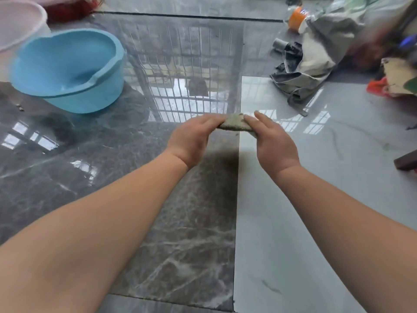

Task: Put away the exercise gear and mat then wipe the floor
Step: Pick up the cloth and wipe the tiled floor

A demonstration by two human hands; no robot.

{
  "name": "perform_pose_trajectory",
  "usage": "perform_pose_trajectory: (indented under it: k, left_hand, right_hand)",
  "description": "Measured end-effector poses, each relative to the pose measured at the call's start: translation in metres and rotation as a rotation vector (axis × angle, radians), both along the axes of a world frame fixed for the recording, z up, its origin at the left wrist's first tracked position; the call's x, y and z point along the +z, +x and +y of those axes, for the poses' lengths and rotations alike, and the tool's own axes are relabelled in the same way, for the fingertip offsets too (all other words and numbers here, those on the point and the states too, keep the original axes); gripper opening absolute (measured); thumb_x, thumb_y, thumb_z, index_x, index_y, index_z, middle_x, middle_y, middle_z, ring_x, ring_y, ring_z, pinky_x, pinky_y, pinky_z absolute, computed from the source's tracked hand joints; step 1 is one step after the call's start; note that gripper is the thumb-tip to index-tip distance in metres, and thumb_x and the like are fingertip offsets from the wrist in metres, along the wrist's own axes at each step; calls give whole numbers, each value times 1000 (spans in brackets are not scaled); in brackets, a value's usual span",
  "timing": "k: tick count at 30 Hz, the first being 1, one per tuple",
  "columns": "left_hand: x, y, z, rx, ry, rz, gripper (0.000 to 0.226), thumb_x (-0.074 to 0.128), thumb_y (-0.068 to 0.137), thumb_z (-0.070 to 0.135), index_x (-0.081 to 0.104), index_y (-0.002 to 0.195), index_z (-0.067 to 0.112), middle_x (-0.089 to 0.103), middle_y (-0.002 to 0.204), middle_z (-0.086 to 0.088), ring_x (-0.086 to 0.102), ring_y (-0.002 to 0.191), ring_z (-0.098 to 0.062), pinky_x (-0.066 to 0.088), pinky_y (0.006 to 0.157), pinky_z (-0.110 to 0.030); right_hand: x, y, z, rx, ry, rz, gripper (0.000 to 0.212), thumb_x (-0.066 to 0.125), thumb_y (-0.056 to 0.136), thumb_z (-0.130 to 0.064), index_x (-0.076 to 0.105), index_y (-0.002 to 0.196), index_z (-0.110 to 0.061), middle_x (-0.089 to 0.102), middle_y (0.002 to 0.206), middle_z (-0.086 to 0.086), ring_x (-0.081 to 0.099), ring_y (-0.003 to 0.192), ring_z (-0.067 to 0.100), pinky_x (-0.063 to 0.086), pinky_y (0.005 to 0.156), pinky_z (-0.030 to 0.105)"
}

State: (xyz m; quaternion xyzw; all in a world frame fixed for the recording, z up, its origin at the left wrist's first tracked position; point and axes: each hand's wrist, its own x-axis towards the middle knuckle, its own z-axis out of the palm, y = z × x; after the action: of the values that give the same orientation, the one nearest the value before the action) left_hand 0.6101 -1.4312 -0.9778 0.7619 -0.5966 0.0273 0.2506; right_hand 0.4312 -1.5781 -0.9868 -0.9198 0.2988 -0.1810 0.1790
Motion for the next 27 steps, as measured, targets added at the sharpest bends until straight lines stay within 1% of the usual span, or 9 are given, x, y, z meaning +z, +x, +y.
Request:
perform_pose_trajectory:
  k: [3,5,6,8,9,11,15,19,27]
  left_hand:
    - [-36,-7,8,-63,270,53,60,51,86,-6,52,141,19,52,144,-5,47,132,-28,34,114,-37]
    - [-61,-17,20,-98,451,97,55,48,90,4,49,143,19,46,150,-4,36,141,-26,23,118,-34]
    - [-71,-22,26,-77,462,116,52,46,92,12,49,143,20,45,150,-4,32,143,-25,21,119,-34]
    - [-78,-29,24,-9,369,124,53,40,92,23,47,144,21,43,152,-5,28,146,-25,19,121,-38]
    - [-76,-29,15,17,341,110,54,39,93,25,42,147,21,37,155,-5,23,148,-25,16,122,-41]
    - [-73,-26,-10,30,410,40,55,35,100,29,24,154,27,19,163,-4,11,151,-25,6,123,-45]
    - [-89,-33,-34,47,756,-24,60,17,101,52,-9,154,39,-12,164,-1,-14,150,-26,-7,119,-55]
    - [-100,-39,-30,94,738,-24,59,9,99,55,-19,150,43,-20,163,1,-22,148,-26,-14,116,-59]
    - [-96,-65,8,101,756,17,60,10,98,56,-18,150,44,-22,162,1,-24,148,-27,-17,114,-59]
  right_hand:
    - [-37,-16,12,114,126,141,60,48,88,-1,53,140,-29,41,154,7,42,136,35,35,113,45]
    - [-60,-31,27,205,133,343,62,47,85,-16,48,145,-29,31,160,5,29,145,30,21,120,41]
    - [-67,-36,33,217,126,401,65,43,84,-26,42,149,-32,25,162,3,20,150,24,11,123,39]
    - [-74,-36,32,151,114,350,65,34,87,-35,35,152,-30,20,163,2,12,152,20,1,124,37]
    - [-73,-30,28,105,90,298,63,31,91,-36,33,153,-27,21,163,4,13,152,21,1,124,38]
    - [-72,-12,19,34,64,289,58,26,99,-36,26,155,-24,18,164,5,11,152,24,3,124,44]
    - [-82,10,16,2,102,602,62,19,101,-55,-1,157,-36,-10,166,-5,-12,152,24,-7,119,57]
    - [-86,10,14,-7,98,625,63,15,100,-57,-7,156,-37,-16,165,-4,-18,150,25,-10,118,58]
    - [-88,-17,48,27,55,611,61,14,100,-52,-7,156,-37,-16,165,-5,-18,150,20,-10,120,51]
